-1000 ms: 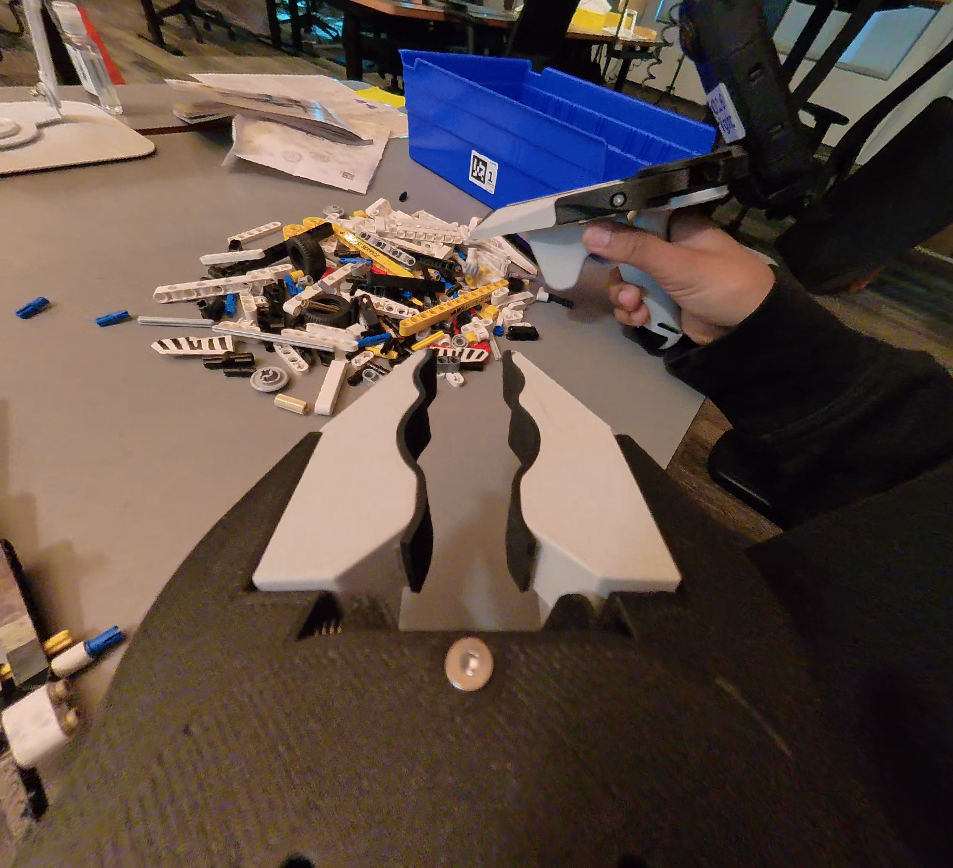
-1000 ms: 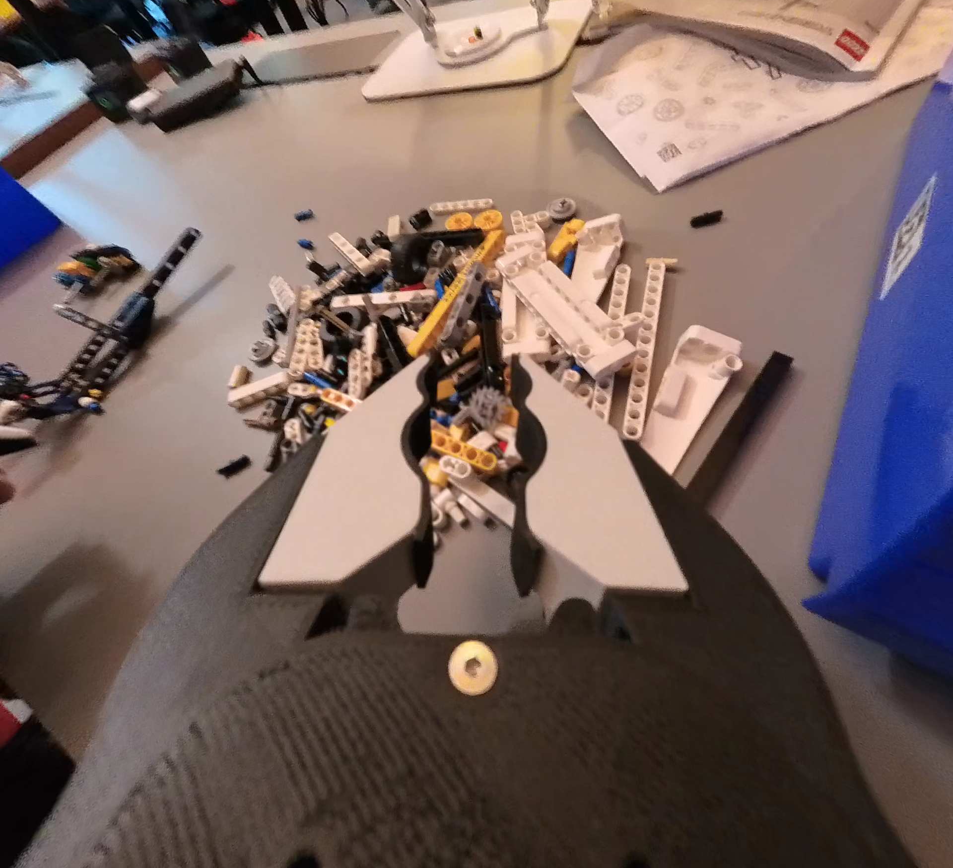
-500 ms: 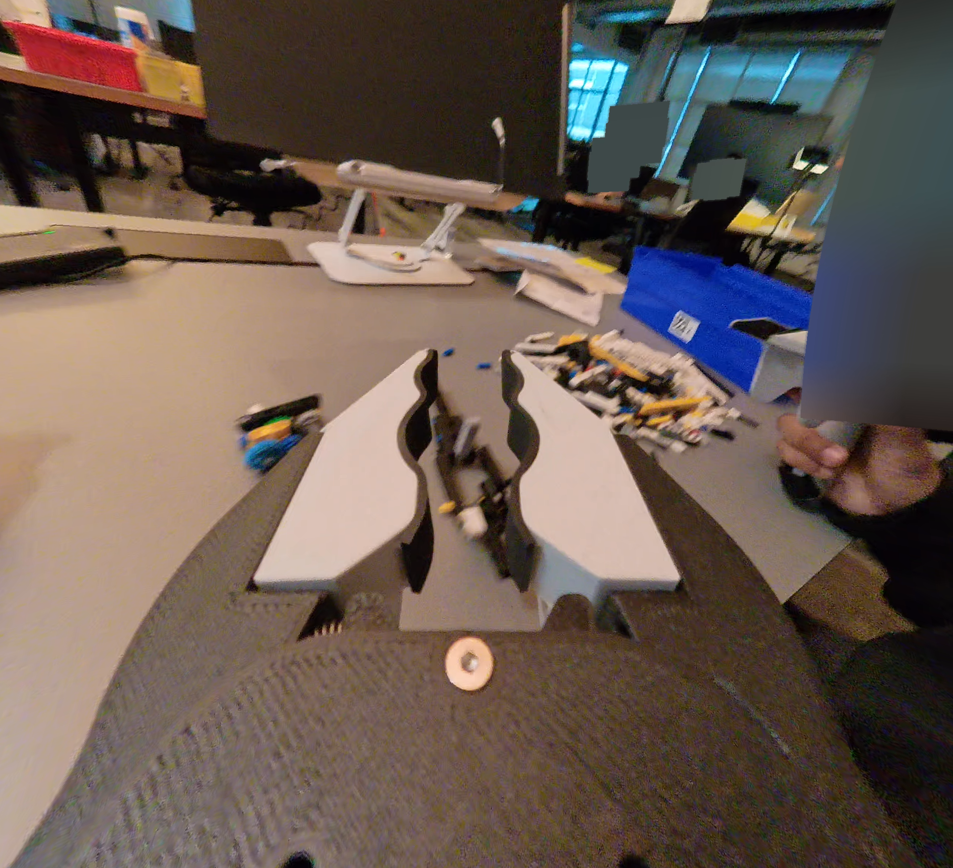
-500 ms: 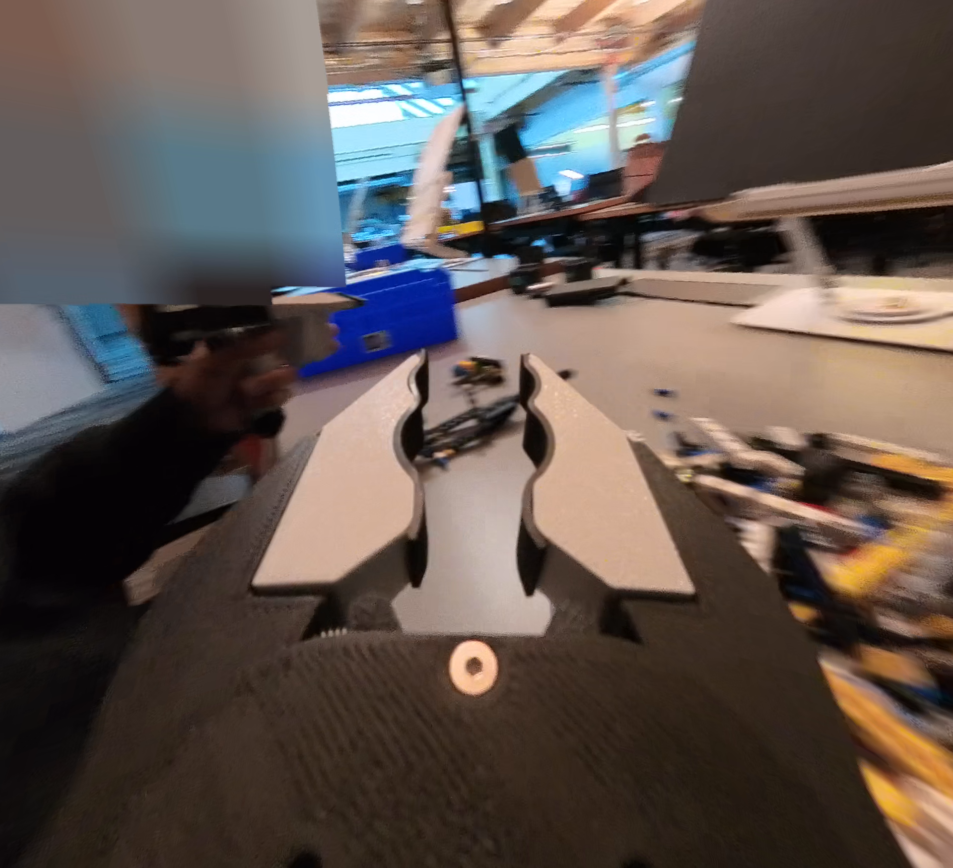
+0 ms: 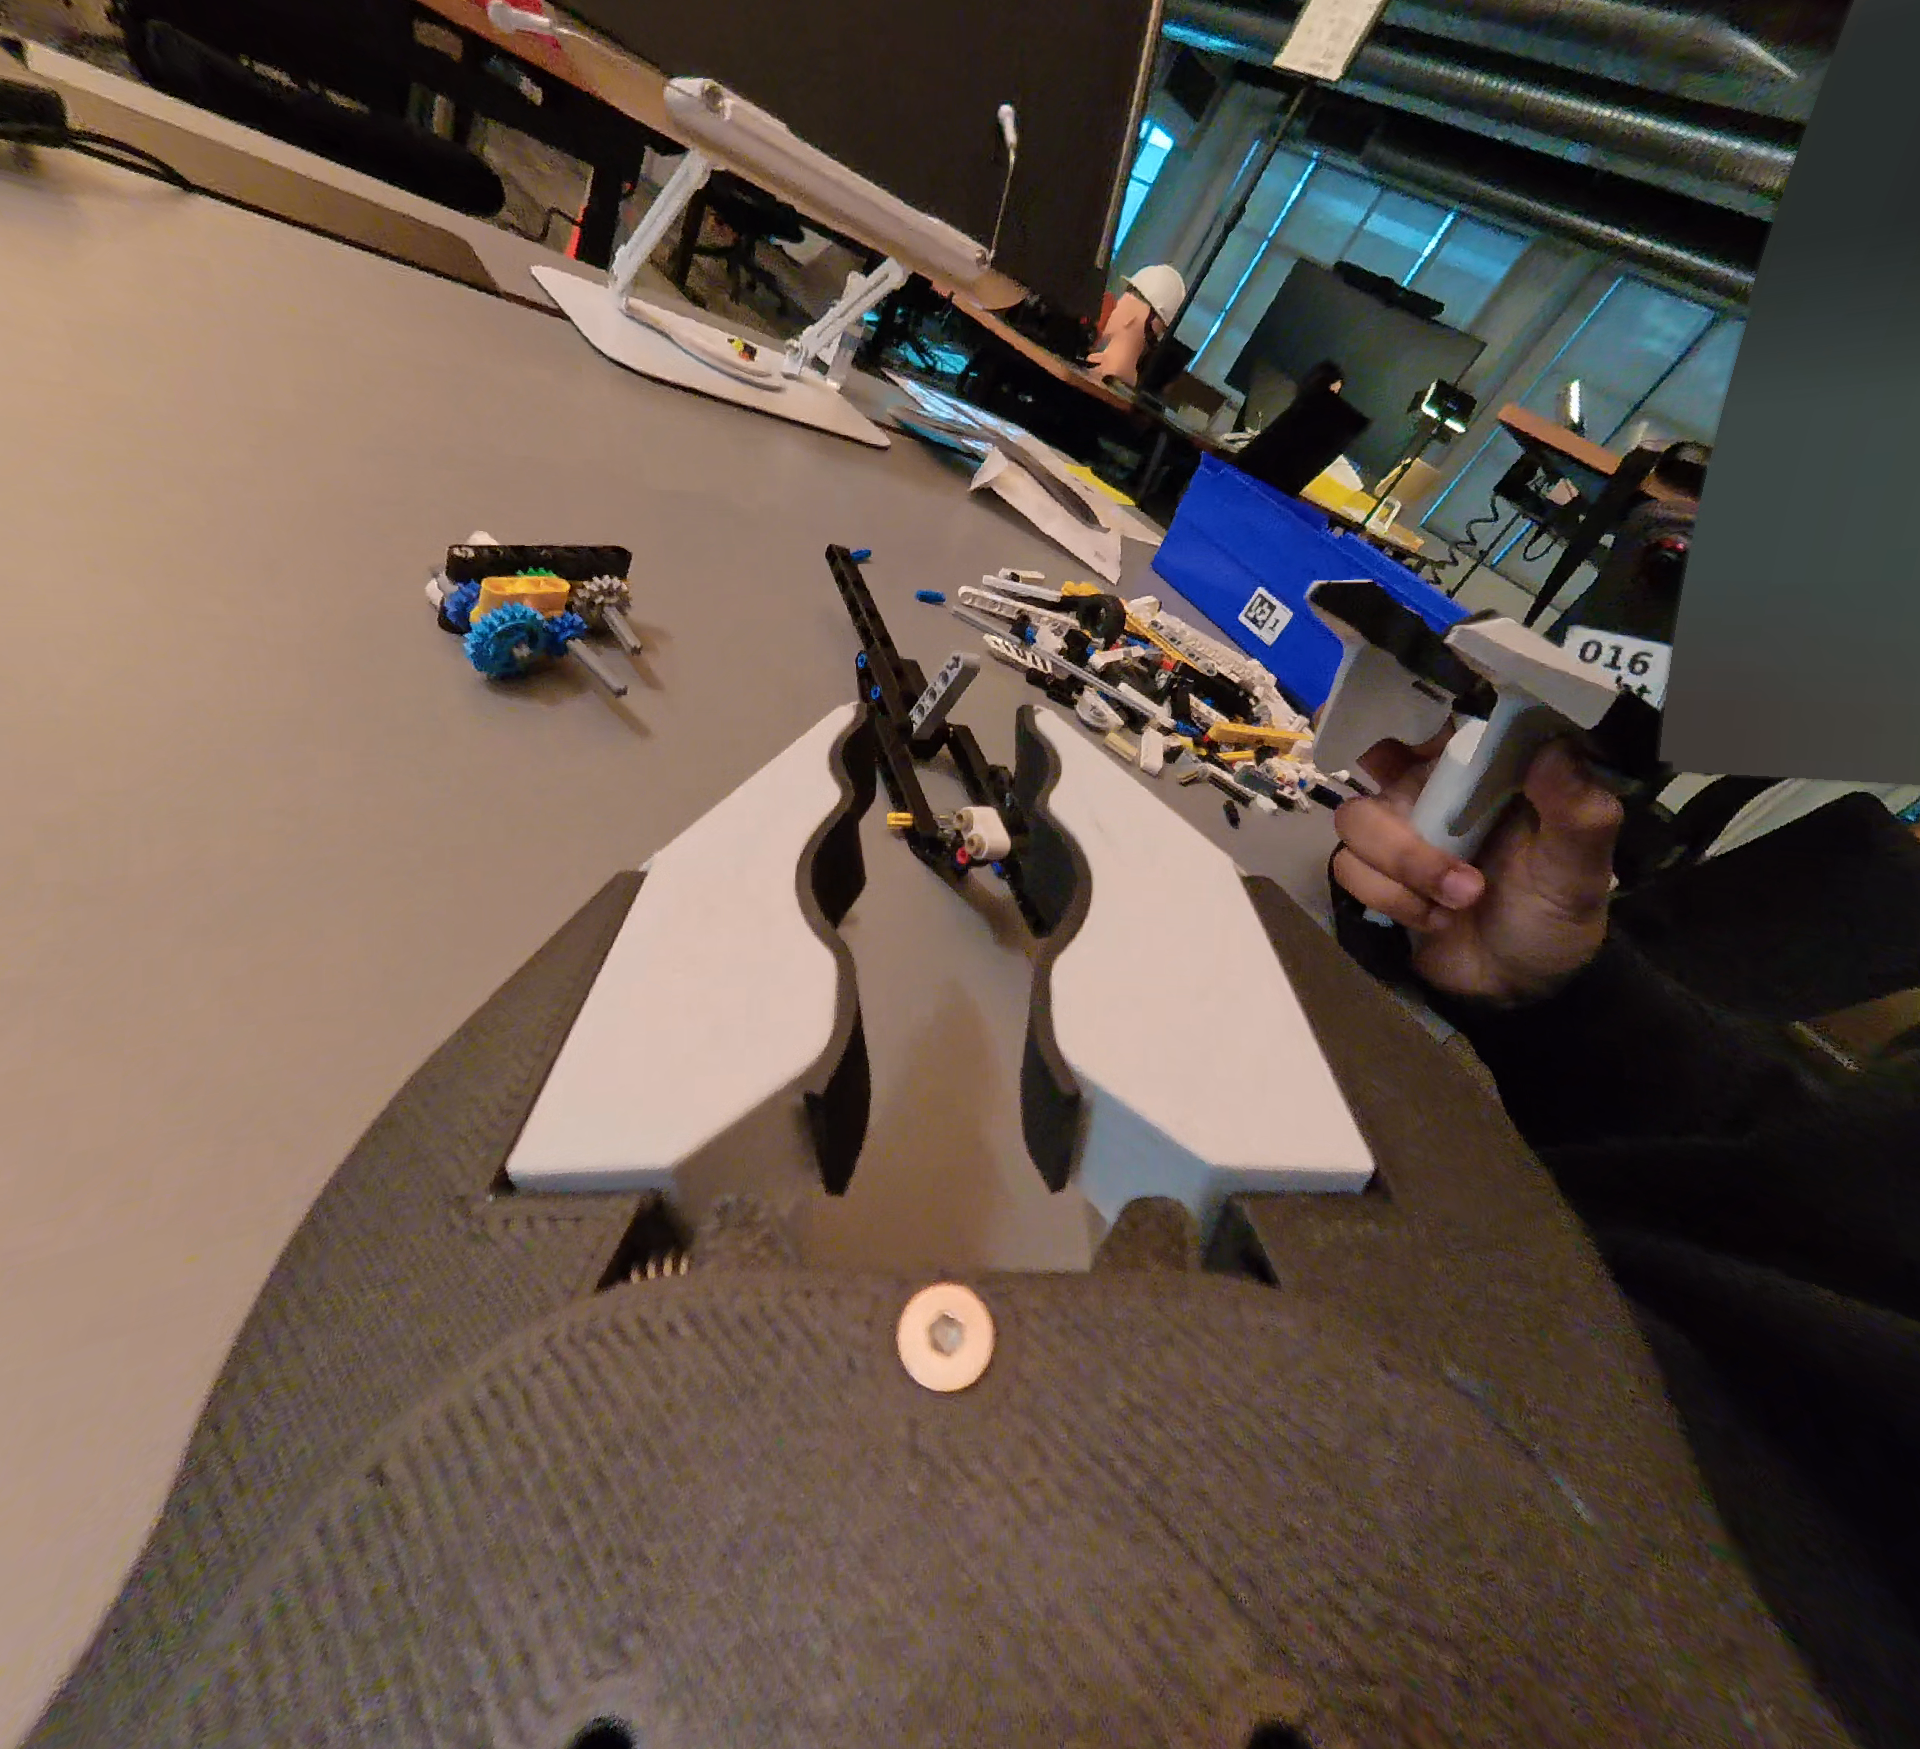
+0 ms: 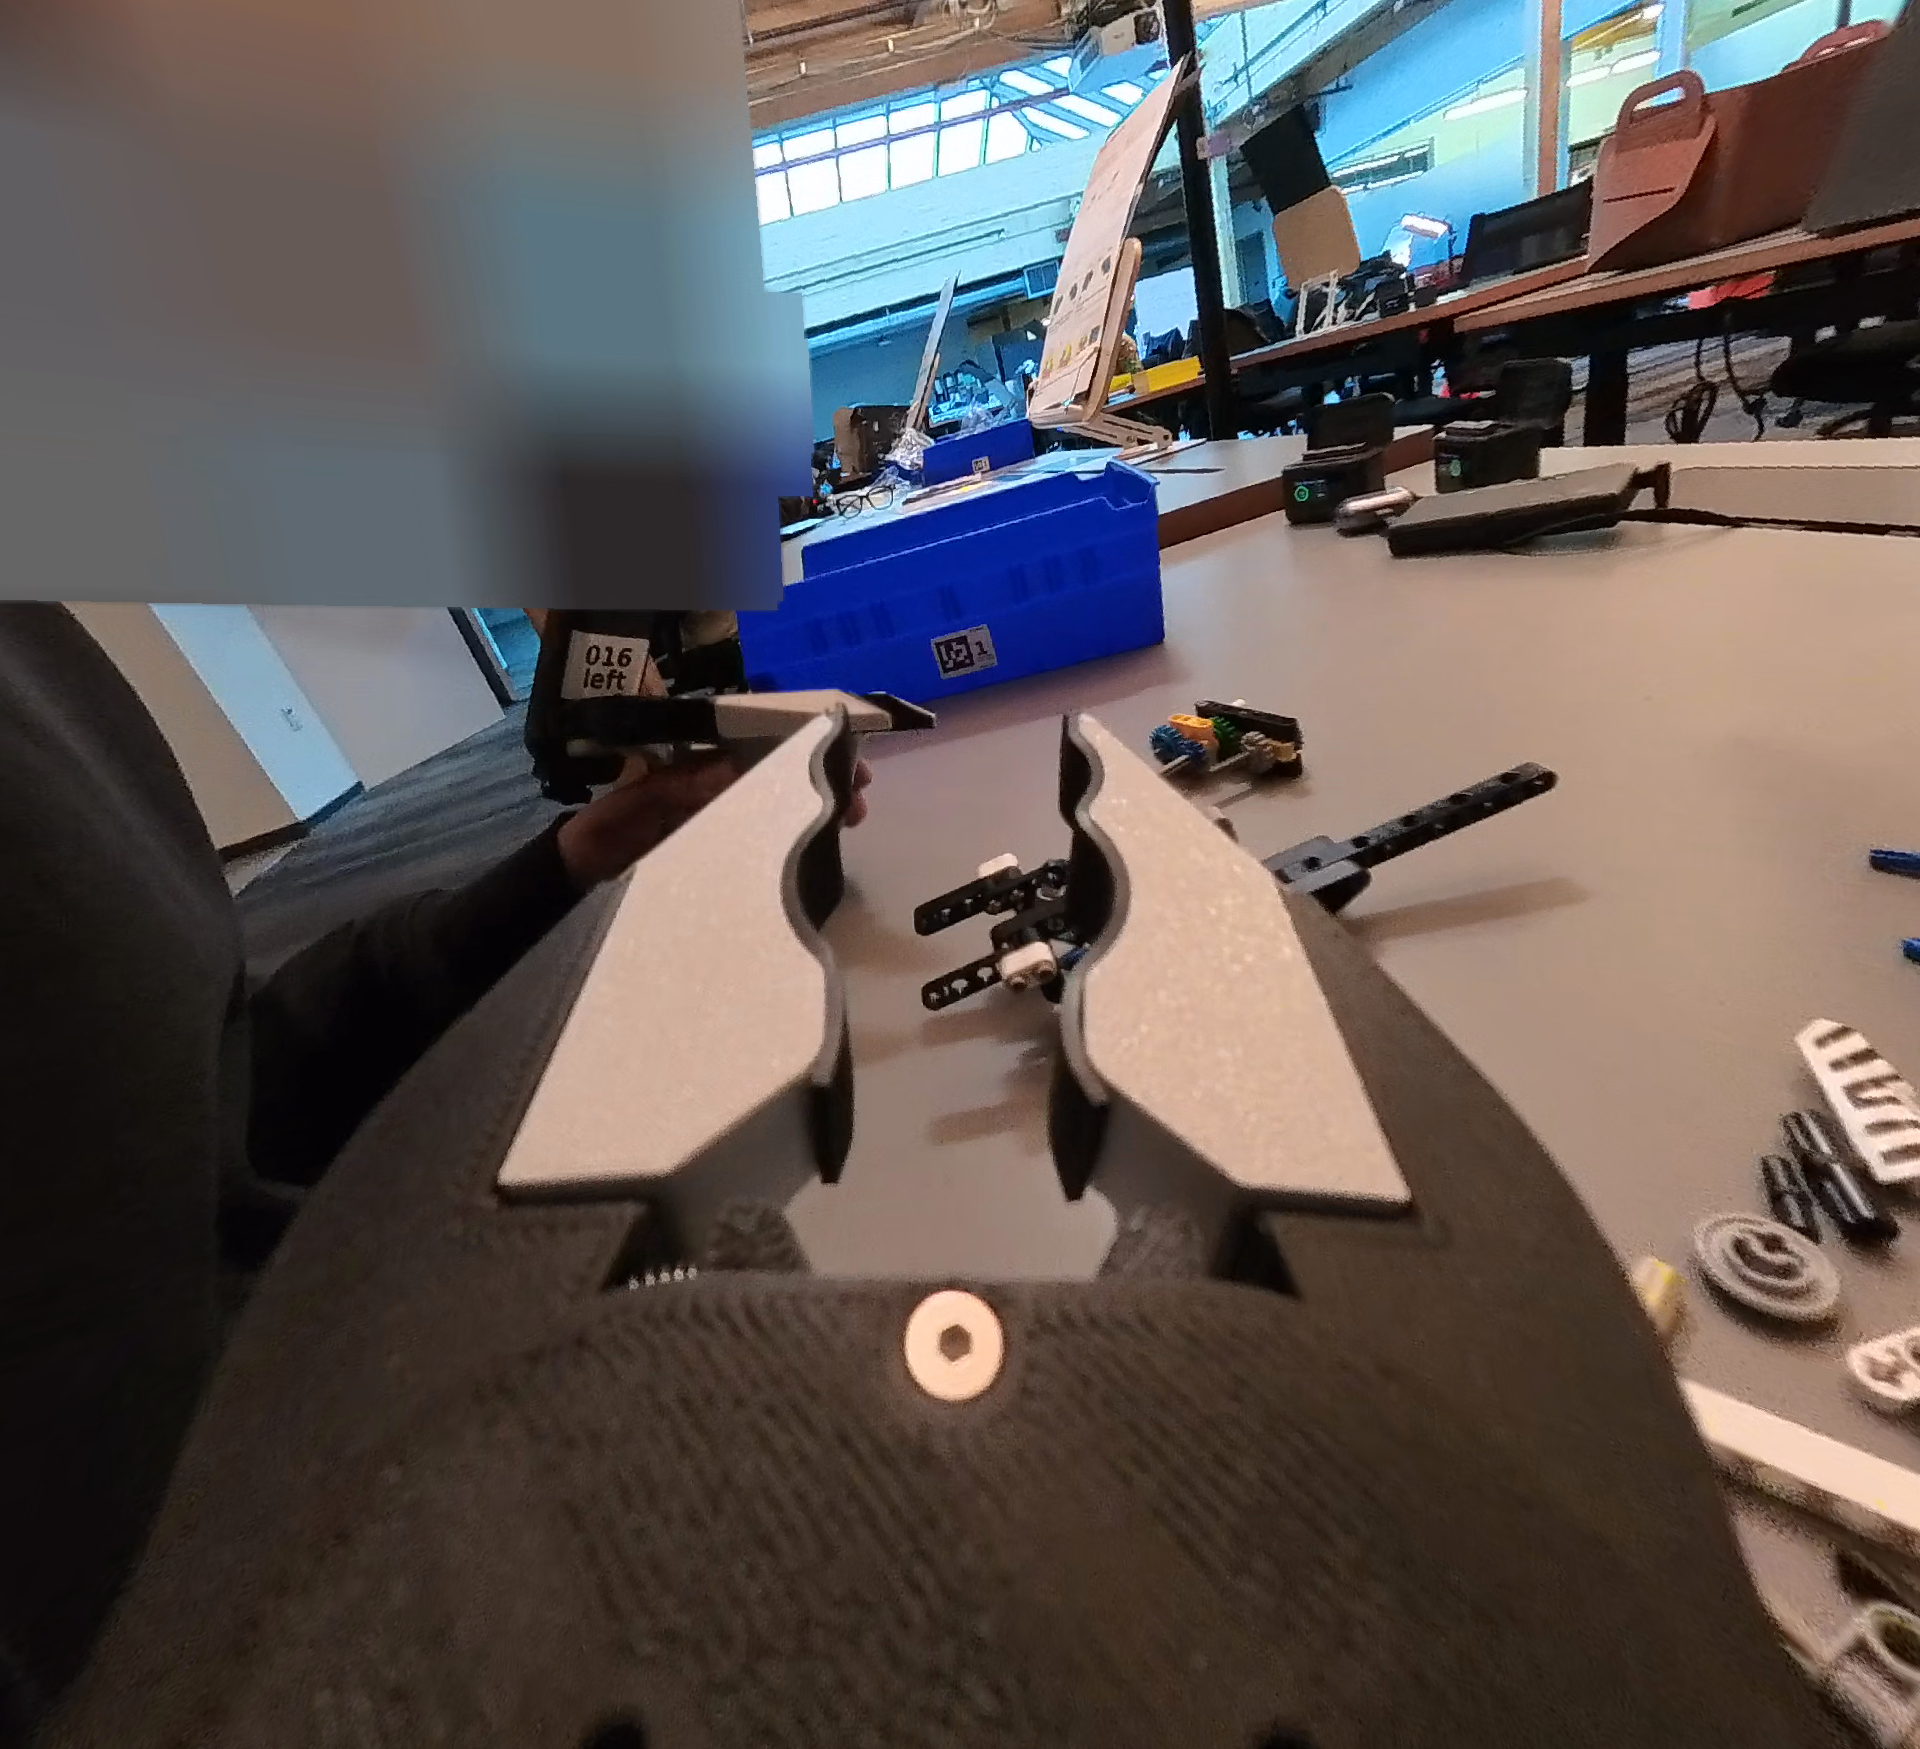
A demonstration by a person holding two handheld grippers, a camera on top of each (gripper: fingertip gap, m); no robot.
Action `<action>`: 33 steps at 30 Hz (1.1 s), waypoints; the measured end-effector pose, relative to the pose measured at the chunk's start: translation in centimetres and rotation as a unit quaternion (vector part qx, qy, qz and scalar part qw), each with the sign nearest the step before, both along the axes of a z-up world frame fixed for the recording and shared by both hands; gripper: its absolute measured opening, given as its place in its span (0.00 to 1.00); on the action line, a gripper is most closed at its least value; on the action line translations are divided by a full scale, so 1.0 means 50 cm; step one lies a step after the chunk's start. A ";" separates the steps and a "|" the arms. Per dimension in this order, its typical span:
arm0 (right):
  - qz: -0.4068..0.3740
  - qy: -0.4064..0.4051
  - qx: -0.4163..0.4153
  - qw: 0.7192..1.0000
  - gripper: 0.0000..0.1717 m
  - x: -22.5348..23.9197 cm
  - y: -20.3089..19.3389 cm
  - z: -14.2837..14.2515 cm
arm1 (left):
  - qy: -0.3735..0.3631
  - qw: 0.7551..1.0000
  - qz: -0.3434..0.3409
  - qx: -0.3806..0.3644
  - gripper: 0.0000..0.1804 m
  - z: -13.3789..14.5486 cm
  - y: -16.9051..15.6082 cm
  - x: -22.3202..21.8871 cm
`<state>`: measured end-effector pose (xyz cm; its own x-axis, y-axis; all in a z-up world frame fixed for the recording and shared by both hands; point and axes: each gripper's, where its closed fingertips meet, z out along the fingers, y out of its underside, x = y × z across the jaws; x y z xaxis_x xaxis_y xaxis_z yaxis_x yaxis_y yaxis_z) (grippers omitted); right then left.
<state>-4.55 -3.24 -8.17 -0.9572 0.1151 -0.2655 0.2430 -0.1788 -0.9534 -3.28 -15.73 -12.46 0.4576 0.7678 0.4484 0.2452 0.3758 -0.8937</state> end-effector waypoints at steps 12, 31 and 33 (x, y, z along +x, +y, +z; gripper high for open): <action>-0.007 0.014 0.008 1.000 0.20 0.001 -0.008 -0.002 | -0.084 0.990 0.033 -0.106 0.12 -0.046 -0.022 -0.013; -0.025 0.013 -0.011 1.000 0.19 0.000 0.007 0.007 | -0.064 0.972 0.018 -0.227 0.02 -0.017 0.017 -0.034; -0.007 0.049 0.010 0.999 0.21 0.025 -0.008 0.002 | -0.040 0.989 -0.031 -0.136 0.02 0.025 0.062 -0.017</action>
<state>-3.28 -3.66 -8.06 -0.9767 0.1336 -0.1681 0.1457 -0.1628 -0.9758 -4.13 -12.62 -11.20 0.4787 0.8368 0.2658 0.3347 0.1059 -0.9363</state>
